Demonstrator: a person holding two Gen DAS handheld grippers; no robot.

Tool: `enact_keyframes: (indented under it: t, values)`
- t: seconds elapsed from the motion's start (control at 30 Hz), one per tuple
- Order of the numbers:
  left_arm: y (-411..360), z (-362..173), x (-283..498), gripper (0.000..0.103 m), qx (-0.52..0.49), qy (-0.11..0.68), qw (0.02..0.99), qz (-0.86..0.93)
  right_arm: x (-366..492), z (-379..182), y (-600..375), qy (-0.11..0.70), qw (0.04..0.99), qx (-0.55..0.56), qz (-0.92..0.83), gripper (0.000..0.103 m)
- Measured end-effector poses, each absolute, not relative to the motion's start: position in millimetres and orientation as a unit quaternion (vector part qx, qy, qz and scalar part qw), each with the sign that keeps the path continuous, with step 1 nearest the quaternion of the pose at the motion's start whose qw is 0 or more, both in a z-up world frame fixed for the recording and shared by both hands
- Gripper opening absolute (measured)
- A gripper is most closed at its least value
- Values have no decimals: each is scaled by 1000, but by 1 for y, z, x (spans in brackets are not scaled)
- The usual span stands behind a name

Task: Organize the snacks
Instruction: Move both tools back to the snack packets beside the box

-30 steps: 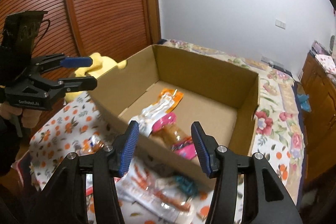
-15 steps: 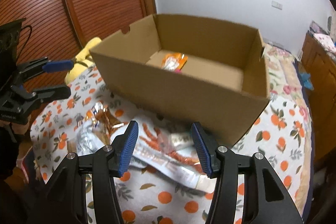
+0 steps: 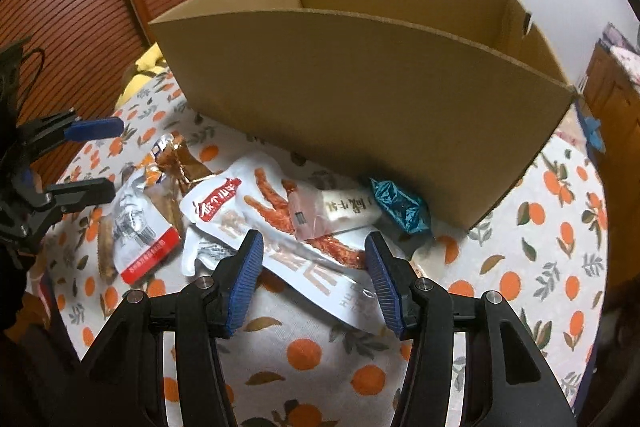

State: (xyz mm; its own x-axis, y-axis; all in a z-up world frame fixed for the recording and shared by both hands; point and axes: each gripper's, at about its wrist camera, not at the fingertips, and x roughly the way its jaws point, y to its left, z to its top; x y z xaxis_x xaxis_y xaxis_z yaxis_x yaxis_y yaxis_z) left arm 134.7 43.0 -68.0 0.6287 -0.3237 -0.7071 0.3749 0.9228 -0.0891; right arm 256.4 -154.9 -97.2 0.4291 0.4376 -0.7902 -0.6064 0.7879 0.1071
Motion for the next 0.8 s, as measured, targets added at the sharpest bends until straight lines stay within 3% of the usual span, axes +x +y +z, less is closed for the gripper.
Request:
enact_keyframes:
  t: [0.2,0.8]
  values:
    - [42,-74,129,73,26,390,899,-195,269,-105,-149,462,816,-96,334,63]
    - [26,-92,127,73,28,408,890,-203,220,-109,-147,455,819,-148,315,66]
